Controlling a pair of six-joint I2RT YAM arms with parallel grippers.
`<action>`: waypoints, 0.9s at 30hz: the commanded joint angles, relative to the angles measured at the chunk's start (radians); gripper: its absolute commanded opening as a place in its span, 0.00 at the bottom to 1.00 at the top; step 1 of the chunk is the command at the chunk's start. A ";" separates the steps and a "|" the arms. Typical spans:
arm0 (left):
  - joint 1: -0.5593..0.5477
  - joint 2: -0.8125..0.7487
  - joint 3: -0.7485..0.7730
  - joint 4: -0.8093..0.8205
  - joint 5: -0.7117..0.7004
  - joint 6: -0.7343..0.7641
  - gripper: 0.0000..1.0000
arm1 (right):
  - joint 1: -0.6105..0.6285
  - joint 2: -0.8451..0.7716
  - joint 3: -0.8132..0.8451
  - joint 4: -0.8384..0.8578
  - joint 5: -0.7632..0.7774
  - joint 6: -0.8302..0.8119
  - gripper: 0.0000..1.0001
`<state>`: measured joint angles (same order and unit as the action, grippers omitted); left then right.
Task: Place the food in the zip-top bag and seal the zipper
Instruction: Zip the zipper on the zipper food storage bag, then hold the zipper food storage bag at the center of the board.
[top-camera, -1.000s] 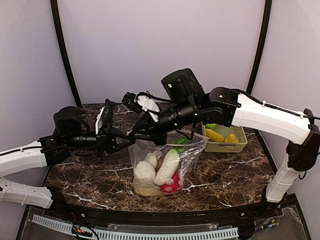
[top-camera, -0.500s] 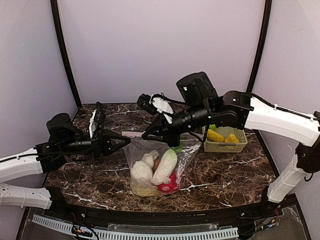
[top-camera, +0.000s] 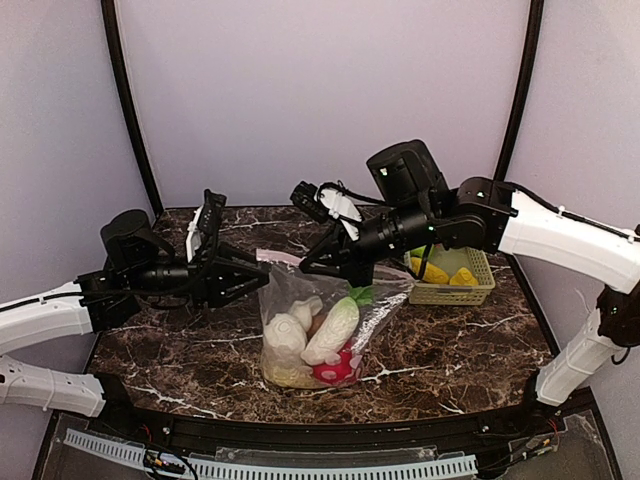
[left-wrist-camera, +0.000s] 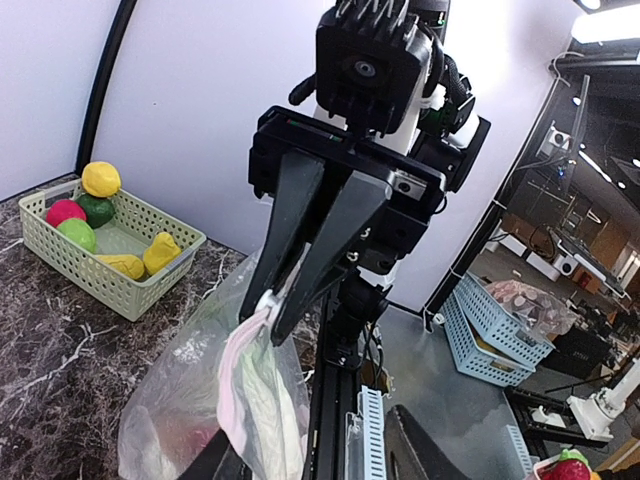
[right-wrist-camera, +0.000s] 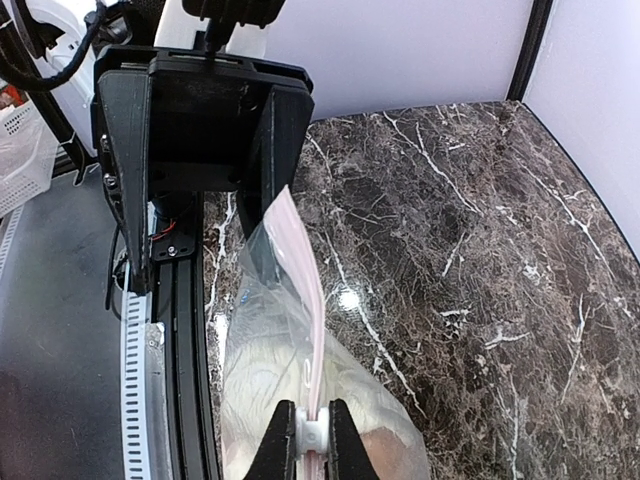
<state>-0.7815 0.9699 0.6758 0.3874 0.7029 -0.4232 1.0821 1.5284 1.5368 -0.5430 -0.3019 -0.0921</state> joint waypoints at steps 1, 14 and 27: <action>0.002 0.028 0.064 -0.003 0.058 0.026 0.46 | -0.003 0.015 0.033 0.011 -0.039 0.008 0.00; 0.004 0.063 0.117 -0.172 -0.172 0.124 0.55 | -0.003 0.002 0.034 0.004 -0.063 0.004 0.00; 0.025 0.084 0.116 -0.069 0.009 0.075 0.35 | -0.003 0.001 0.026 0.014 -0.080 0.006 0.00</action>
<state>-0.7582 1.0439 0.7696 0.2726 0.6189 -0.3347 1.0813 1.5429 1.5517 -0.5621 -0.3649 -0.0921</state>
